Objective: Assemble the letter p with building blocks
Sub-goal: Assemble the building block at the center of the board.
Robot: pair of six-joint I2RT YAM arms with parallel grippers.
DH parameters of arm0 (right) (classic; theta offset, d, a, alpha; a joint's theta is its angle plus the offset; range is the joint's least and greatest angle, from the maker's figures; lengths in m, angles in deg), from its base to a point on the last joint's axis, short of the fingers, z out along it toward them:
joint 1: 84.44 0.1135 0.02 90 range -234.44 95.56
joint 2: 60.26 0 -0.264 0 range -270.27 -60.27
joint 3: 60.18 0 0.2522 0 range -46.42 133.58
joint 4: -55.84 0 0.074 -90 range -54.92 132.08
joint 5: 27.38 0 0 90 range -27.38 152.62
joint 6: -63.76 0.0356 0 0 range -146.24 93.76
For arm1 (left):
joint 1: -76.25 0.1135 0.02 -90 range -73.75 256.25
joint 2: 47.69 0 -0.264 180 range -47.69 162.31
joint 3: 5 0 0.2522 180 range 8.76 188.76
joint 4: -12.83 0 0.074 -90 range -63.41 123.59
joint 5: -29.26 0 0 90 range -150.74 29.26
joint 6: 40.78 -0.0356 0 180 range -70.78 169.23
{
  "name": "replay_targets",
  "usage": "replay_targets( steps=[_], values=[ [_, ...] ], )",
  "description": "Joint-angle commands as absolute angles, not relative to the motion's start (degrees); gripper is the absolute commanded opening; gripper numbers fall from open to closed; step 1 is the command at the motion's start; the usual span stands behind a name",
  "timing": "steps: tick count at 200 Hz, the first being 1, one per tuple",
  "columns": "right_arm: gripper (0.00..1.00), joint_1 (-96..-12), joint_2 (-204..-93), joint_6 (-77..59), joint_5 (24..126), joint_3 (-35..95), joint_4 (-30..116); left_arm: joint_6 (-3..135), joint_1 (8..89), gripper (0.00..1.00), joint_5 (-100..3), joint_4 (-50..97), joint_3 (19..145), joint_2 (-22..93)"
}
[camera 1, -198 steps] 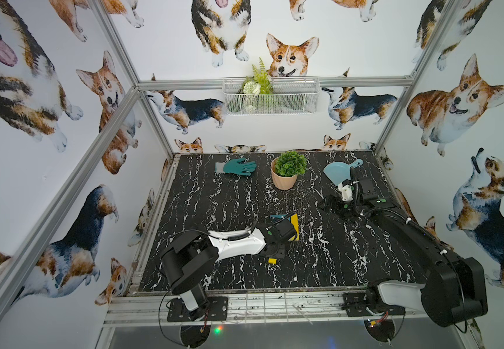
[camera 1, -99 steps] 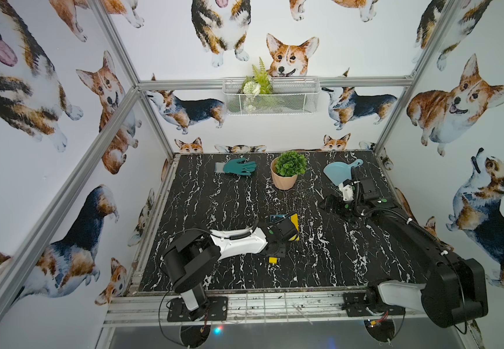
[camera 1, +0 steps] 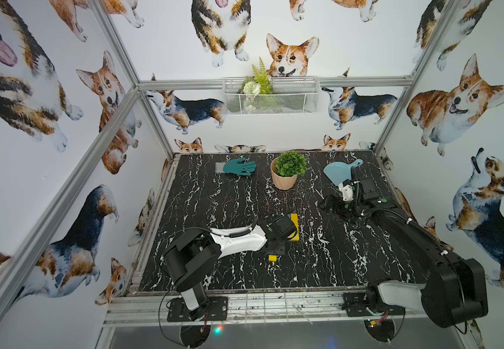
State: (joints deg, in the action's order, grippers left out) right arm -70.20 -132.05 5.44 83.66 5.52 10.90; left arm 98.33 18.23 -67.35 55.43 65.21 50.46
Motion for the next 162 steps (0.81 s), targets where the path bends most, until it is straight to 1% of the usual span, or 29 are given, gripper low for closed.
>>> replay_targets(
  steps=[1, 162],
  values=[
    [1.00, -70.25, -132.23, 4.87, 83.70, 5.80, 10.58, 98.14, 18.42, 0.28, -68.47, 57.27, 65.97, 50.66],
    [1.00, -70.25, -131.82, 4.97, 83.89, 5.13, 10.73, 96.75, 19.03, 0.28, -68.92, 56.52, 67.05, 51.70]
  ],
)
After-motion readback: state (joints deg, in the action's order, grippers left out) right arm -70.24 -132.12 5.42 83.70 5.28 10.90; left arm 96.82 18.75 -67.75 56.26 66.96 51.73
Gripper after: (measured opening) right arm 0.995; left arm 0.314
